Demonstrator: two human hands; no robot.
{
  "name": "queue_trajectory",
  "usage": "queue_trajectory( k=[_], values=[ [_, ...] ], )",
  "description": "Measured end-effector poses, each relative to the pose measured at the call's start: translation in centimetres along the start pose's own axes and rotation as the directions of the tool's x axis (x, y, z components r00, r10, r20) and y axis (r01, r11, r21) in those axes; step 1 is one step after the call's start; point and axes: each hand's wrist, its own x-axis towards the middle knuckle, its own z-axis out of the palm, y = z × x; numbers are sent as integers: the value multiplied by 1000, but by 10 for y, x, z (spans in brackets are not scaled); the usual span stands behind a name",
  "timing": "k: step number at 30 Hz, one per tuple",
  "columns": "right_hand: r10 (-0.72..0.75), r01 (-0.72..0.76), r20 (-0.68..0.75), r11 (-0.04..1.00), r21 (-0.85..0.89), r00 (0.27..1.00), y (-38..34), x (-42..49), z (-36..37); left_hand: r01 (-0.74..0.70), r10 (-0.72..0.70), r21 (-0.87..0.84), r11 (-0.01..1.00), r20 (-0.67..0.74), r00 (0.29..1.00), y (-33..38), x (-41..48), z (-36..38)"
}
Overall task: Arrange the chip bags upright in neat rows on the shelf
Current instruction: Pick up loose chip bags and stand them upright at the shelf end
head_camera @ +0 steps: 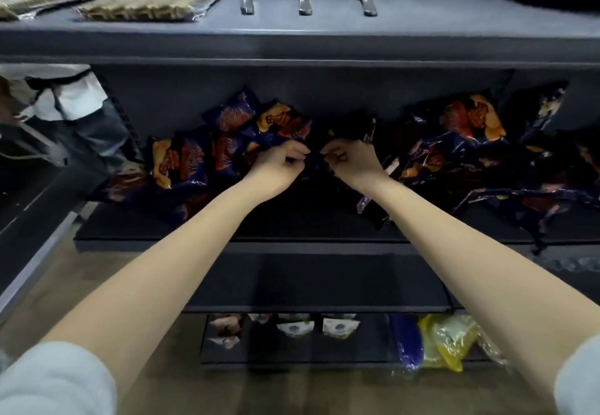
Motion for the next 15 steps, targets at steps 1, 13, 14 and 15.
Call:
queue_trajectory(
  k=[1,13,14,15],
  values=[
    [-15,15,-1,1000,5,1000,-4,7,6,2,-1,4,1000,-26,1000,-4,4,-8],
    [-241,246,-67,967,69,968,-128,69,125,-88,109,145,986,-140,984,-96,-1,-145],
    [-273,276,-58,959,57,960,-140,73,138,-88,113,145,985,-175,978,-108,-1,-162],
    [-291,294,-47,954,66,956,-151,78,150,-82,111,141,987,-212,971,-120,-1,-179]
  ],
)
